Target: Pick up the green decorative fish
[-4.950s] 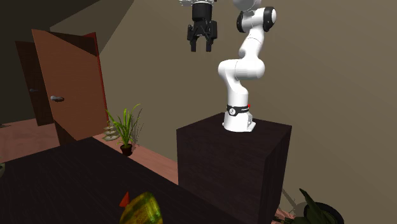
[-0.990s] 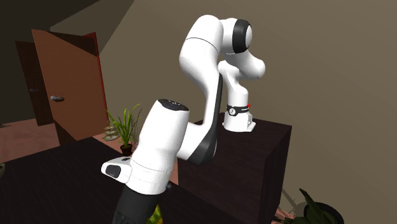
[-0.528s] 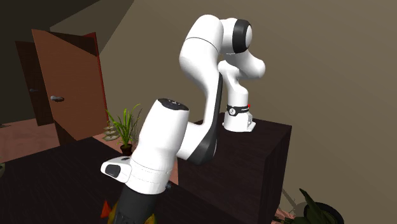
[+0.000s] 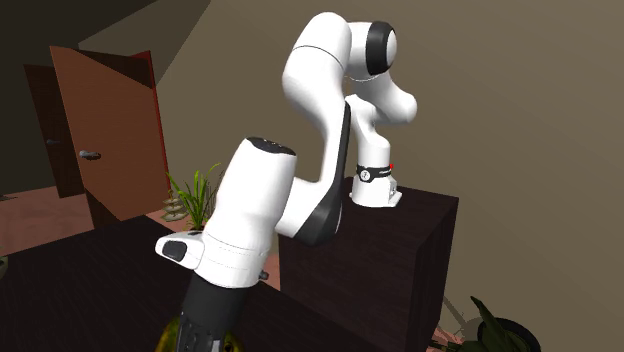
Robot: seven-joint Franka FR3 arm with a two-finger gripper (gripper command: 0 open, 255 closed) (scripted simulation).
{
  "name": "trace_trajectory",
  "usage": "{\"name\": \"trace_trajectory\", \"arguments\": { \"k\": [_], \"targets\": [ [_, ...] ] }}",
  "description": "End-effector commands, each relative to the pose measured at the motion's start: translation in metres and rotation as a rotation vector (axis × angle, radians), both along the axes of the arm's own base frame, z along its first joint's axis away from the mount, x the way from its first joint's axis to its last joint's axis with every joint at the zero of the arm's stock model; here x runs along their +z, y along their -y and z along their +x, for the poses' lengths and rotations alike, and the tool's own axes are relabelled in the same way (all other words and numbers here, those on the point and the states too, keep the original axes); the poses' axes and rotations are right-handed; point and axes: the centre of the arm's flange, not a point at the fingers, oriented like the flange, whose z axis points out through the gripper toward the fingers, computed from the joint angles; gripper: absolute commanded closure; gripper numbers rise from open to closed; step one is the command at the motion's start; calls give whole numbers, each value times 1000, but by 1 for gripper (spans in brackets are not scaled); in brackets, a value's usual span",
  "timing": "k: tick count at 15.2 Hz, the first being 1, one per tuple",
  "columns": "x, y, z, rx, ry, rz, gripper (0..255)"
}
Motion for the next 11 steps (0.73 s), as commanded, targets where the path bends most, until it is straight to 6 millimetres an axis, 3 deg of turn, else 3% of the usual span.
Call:
{"name": "trace_trajectory", "arguments": {
  "k": [1,9,11],
  "targets": [
    [10,-1,0,1,0,1,255],
    [53,-1,0,1,0,1,255],
    [53,-1,0,1,0,1,255]
  ]
}}
